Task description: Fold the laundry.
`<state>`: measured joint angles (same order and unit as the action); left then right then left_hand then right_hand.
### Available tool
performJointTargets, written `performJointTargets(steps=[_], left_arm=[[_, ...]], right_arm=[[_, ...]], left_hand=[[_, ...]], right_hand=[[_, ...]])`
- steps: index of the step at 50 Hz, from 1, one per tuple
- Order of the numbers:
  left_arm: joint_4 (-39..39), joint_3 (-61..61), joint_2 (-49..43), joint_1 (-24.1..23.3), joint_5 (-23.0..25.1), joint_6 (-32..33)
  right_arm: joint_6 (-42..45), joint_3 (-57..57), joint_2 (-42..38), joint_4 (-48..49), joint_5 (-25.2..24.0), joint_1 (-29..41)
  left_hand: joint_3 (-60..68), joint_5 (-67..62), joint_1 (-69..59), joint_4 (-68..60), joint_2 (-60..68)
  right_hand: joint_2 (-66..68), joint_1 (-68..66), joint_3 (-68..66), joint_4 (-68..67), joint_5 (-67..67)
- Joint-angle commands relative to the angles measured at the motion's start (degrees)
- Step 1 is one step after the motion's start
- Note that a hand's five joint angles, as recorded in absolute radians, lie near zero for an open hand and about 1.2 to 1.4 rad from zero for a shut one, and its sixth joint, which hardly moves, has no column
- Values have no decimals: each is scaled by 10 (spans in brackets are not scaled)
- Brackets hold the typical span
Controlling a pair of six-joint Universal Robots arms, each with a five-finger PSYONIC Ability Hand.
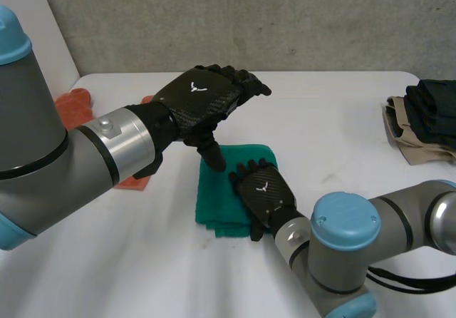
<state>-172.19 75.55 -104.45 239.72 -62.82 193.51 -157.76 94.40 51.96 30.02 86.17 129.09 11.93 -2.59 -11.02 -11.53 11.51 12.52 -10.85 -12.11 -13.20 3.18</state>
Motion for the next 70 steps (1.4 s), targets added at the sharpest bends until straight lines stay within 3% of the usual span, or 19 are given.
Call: performJointTargets(steps=[1,7,16,17,21,22,30,34,42,46,52,61,67,70], left_arm=[[-1,3,-1,1,-1,0],[-1,4,-1,1,-1,-1],[-1,6,-1,0,-1,-2],[-1,6,-1,0,-1,-1],[-1,6,-1,-1,-1,-2],[-1,6,-1,-1,-1,-2],[-1,6,-1,-1,-1,-2],[-1,6,-1,-1,-1,-2],[-2,6,-1,0,-1,-2],[-2,6,-1,0,-1,-2],[-2,6,-1,0,-1,-2],[-2,6,0,1,-1,-2],[-3,12,-1,0,0,-6],[-3,13,-1,-1,0,-6]], right_arm=[[19,-35,-21,0,-2,-2],[18,-80,-32,-6,-7,-2],[18,-138,-69,-18,-7,-2],[18,-141,-71,-18,-9,-2],[17,-157,-80,-19,-19,-5],[16,-157,-79,-20,-21,-8],[13,-120,-11,-45,-24,-89],[22,-92,35,-72,-49,-160],[48,-93,72,-66,-194,-306],[49,-170,89,-38,-261,-354],[14,-274,84,42,-270,-390],[-173,-327,42,205,-274,-479],[-189,-326,-12,223,-289,-528],[-189,-327,-62,234,-321,-567]], left_hand=[[5,2,-14,-9,9],[5,2,-14,-9,9],[5,2,-14,-9,9],[5,2,-14,-9,9],[3,4,-12,-7,7],[3,4,-12,-7,7],[3,4,-12,-7,7],[3,4,-12,-7,7],[3,4,-12,-7,7],[3,4,-12,-7,7],[3,4,-12,-7,7],[3,4,-12,-7,7],[3,4,-12,-7,7],[3,4,-12,-7,7]], right_hand=[[-25,9,21,32,-32],[-25,9,21,32,-32],[179,-196,-183,-172,172],[224,-241,-228,-217,218],[659,-675,-663,-652,652],[675,-691,-679,-668,668],[675,-691,-679,-668,668],[675,-691,-679,-668,668],[675,-691,-679,-668,668],[675,-691,-679,-668,668],[675,-691,-679,-668,668],[675,-691,-679,-668,668],[675,-691,-679,-668,668],[675,-691,-679,-668,668]])
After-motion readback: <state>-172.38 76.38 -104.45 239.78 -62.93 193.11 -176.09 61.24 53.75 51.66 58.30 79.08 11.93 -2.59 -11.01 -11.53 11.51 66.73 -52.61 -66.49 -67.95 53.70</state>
